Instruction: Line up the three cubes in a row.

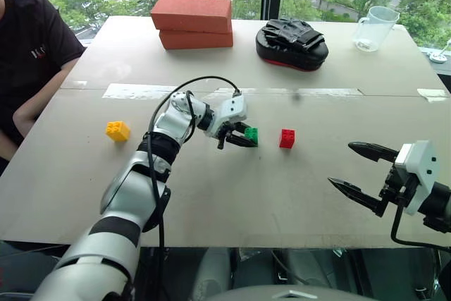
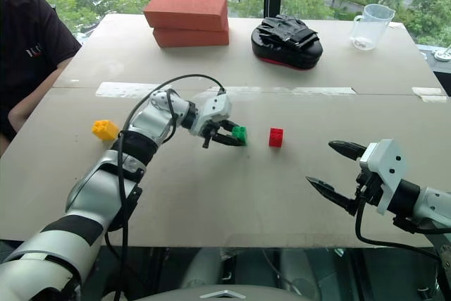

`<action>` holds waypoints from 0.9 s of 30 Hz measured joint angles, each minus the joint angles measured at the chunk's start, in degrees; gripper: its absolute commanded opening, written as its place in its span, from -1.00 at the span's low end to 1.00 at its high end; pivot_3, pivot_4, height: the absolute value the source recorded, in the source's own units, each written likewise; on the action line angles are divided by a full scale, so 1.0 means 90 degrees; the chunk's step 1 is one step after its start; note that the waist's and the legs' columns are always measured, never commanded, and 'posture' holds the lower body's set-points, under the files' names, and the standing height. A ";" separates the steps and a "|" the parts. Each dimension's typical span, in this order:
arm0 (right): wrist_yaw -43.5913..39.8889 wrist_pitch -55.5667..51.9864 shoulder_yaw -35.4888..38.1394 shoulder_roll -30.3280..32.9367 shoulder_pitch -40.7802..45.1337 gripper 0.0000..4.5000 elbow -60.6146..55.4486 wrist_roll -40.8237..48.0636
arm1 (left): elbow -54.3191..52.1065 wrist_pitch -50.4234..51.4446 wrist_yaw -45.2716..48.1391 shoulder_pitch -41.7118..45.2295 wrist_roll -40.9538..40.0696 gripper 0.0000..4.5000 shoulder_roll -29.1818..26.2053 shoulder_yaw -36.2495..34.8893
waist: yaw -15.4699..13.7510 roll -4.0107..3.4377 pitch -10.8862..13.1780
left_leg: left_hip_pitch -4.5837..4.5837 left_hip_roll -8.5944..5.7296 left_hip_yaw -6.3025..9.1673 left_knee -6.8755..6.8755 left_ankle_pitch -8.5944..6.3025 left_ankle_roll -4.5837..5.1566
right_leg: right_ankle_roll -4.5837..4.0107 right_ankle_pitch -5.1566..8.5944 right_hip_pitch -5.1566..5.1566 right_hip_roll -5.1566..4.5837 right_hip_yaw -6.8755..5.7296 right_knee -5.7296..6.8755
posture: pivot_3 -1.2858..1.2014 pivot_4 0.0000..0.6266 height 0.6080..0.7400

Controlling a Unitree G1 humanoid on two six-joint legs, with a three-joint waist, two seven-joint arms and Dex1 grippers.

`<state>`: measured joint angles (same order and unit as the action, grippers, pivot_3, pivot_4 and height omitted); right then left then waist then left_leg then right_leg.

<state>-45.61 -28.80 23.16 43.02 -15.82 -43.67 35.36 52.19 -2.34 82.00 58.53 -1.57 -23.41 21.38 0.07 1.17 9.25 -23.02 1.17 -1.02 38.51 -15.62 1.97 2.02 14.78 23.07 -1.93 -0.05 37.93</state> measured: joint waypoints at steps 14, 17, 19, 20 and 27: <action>0.0200 0.0012 0.0033 -0.0014 -0.0256 1.00 -0.0288 0.0168 | 0.0950 -0.0627 0.0027 0.0333 0.0402 0.88 0.0214 -0.0325 | -0.0067 0.0003 0.0001 | 0.0002 -0.0001 0.0001 0.0004 0.0000 0.0000 | 0.0001 0.0000 -0.0002 -0.0001 0.0000 0.0005 | 0.03 -0.52 0.95; 0.0171 0.0015 0.0031 0.0005 -0.0133 1.00 -0.0284 0.0256 | 0.0346 -0.0251 0.0337 0.0141 0.0187 0.88 -0.0154 -0.0578 | -0.0013 0.0003 0.0001 | 0.0004 0.0010 0.0001 0.0003 0.0000 -0.0001 | 0.0000 0.0000 -0.0001 0.0001 0.0002 0.0008 | 0.03 -0.52 0.95; 0.0127 0.0023 -0.0039 0.0053 0.0121 1.00 -0.0271 0.0361 | -0.0807 0.0550 0.0559 -0.0376 -0.0207 0.88 -0.0775 -0.0949 | 0.0097 -0.0002 0.0003 | 0.0011 0.0023 -0.0001 -0.0001 0.0001 -0.0002 | 0.0000 0.0000 0.0000 0.0000 0.0012 0.0013 | 0.03 -0.52 0.95; 0.0115 0.0010 -0.0174 0.0063 0.0360 1.00 -0.0227 0.0426 | -0.1725 0.1124 0.0567 -0.0864 -0.0449 0.88 -0.1198 -0.1202 | 0.0163 0.0001 0.0004 | 0.0016 0.0025 -0.0005 -0.0006 0.0001 -0.0002 | -0.0001 0.0000 0.0003 0.0003 0.0021 0.0011 | 0.03 -0.52 0.95; -0.0062 0.0051 -0.1069 -0.0040 0.1305 1.00 0.0263 0.0535 | -0.5430 0.4248 -0.1173 -0.3818 -0.1640 0.88 -0.2318 -0.3963 | 0.0117 -0.0003 0.0003 | 0.0022 0.0019 0.0016 -0.0002 0.0001 -0.0005 | 0.0001 0.0000 -0.0003 -0.0030 0.0043 0.0014 | 0.03 -0.52 0.95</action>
<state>-46.17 -28.34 13.54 42.66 -4.08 -41.31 40.18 3.32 35.90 71.44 24.17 -16.33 -44.28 -14.29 1.12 1.14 9.28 -22.83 1.34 -0.88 38.48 -15.62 1.92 2.02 14.79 23.04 -2.20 0.33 38.06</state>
